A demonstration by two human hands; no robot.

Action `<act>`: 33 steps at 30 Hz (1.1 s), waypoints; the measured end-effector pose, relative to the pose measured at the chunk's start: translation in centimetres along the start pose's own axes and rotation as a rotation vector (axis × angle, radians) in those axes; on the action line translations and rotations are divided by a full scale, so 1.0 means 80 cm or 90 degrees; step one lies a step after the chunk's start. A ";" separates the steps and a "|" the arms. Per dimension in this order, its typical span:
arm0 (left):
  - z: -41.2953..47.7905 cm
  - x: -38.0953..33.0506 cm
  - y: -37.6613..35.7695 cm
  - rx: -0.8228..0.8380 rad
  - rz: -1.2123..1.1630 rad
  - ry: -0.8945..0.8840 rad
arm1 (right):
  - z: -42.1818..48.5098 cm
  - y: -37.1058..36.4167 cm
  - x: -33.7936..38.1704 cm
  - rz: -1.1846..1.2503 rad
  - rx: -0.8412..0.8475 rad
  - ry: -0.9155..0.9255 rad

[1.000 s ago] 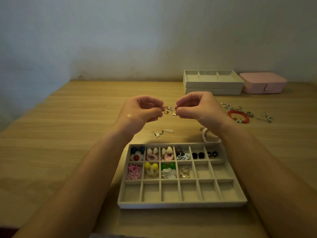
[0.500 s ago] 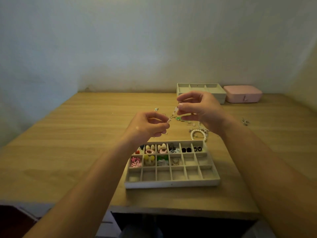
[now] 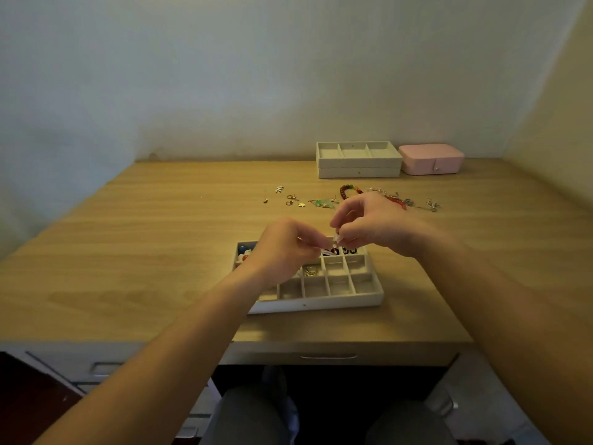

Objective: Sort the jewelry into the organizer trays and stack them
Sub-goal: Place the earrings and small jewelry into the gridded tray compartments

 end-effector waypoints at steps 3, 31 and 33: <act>0.003 -0.003 -0.007 0.002 0.077 -0.043 | 0.002 -0.003 -0.007 -0.063 -0.001 0.003; 0.007 -0.016 -0.028 0.092 0.449 -0.221 | -0.005 -0.036 -0.006 -0.418 0.027 0.080; 0.007 -0.014 -0.029 0.101 0.453 -0.228 | -0.005 -0.035 -0.002 -0.449 0.011 0.081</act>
Point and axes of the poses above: each hand's wrist, its own z-axis towards the middle knuckle, its own y-axis out of the back of the hand, x = y × z, the point moved 3 cm from there along z, towards the middle knuckle, and after that the axes turned 1 degree about y, right-handed, at the moved point
